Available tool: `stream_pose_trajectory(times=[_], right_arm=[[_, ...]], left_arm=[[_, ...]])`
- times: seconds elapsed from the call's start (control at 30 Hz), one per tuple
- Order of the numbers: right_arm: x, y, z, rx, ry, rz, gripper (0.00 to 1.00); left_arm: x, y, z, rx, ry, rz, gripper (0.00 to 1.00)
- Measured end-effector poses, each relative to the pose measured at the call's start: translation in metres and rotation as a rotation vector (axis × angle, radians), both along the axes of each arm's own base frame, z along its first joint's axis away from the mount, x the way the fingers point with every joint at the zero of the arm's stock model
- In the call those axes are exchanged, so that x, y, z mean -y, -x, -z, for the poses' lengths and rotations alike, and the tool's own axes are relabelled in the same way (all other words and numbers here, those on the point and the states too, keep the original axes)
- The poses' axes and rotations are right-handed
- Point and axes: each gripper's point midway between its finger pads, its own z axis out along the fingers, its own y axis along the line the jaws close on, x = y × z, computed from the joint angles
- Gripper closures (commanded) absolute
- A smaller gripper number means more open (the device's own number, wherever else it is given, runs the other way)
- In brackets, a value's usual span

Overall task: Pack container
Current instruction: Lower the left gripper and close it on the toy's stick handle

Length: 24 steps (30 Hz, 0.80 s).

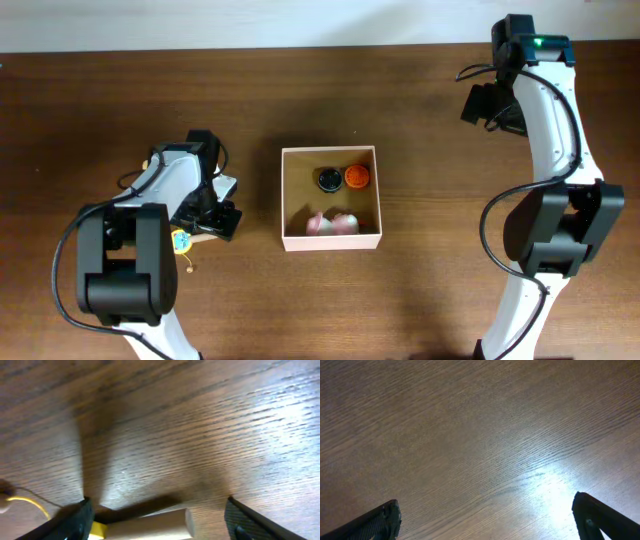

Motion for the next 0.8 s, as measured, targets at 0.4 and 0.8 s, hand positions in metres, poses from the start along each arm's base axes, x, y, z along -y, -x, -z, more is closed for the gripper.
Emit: stream_pose_trajectory(times=[0.4, 0.8], right_arm=[[0.0, 0.0, 0.0, 0.0, 0.0, 0.0, 0.01], [0.0, 0.0, 0.0, 0.0, 0.0, 0.0, 0.01]], left_arm=[[0.002, -0.014, 0.001, 0.048, 0.03, 0.317, 0.13], [0.005, -0.013, 0.0, 0.03, 0.033, 0.411, 0.2]])
